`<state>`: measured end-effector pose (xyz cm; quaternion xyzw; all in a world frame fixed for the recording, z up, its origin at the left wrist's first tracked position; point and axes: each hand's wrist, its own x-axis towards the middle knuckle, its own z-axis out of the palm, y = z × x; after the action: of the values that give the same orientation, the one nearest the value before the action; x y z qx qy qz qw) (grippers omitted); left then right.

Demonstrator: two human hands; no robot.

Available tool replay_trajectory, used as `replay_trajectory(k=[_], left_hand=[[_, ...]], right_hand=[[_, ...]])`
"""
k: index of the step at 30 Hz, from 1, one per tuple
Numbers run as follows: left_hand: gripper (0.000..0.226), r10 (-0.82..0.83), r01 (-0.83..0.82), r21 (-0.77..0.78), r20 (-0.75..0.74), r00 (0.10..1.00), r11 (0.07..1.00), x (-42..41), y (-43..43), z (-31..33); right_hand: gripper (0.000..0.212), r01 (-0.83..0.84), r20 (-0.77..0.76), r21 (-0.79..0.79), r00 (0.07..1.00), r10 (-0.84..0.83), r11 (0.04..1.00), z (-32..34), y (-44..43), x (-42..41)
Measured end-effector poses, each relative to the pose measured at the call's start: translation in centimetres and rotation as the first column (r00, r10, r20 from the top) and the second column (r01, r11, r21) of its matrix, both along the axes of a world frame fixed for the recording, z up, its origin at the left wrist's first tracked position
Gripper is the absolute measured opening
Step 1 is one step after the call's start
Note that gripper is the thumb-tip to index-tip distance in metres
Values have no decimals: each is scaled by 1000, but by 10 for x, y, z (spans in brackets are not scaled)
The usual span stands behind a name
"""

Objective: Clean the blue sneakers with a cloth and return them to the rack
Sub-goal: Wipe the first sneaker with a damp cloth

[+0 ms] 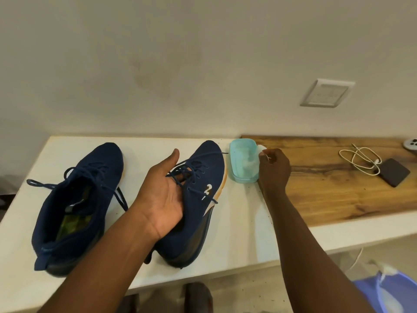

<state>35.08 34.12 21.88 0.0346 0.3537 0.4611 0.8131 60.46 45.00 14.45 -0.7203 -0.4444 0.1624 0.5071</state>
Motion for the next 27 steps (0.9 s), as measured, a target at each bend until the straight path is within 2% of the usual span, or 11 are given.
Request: replay_trajectory(k=[2, 5, 10, 14, 16, 18, 20, 24, 27], left_hand=[[52, -9, 9, 3, -1, 1000, 1000, 0, 0, -1], [50, -11, 11, 3, -9, 1000, 1000, 0, 2, -6], [50, -10, 10, 9, -62, 998, 1000, 2, 3, -9], [34, -5, 18, 41, -288, 958, 999, 9, -2, -3], [33, 23, -10, 33, -404, 914, 999, 8, -5, -4], [36, 31, -12, 44, -481, 876, 999, 4, -6, -6], [34, 43, -21, 49, -511, 858, 999, -3, -6, -8], [32, 35, -16, 41, -531, 847, 999, -20, -7, -11], [38, 13, 26, 60, -579, 815, 998, -30, -8, -14]], right_hand=[[6, -22, 35, 51, 999, 20, 998, -1, -1, -1], [6, 30, -94, 124, 995, -18, 992, 0, 2, 2], [4, 36, -293, 130, 956, 4, 991, 17, 1, 2], [2, -2, -568, 170, 817, 100, 986, 43, -6, -7], [13, -92, -630, 169, 755, 179, 981, 57, -17, -18], [31, -192, -540, 149, 806, 242, 970, 68, -28, -31], [39, -249, -416, 119, 867, 276, 961, 80, -38, -47], [25, -273, -222, 71, 933, 282, 959, 90, -65, -79], [16, -274, -221, 40, 935, 276, 961, 76, -90, -95]])
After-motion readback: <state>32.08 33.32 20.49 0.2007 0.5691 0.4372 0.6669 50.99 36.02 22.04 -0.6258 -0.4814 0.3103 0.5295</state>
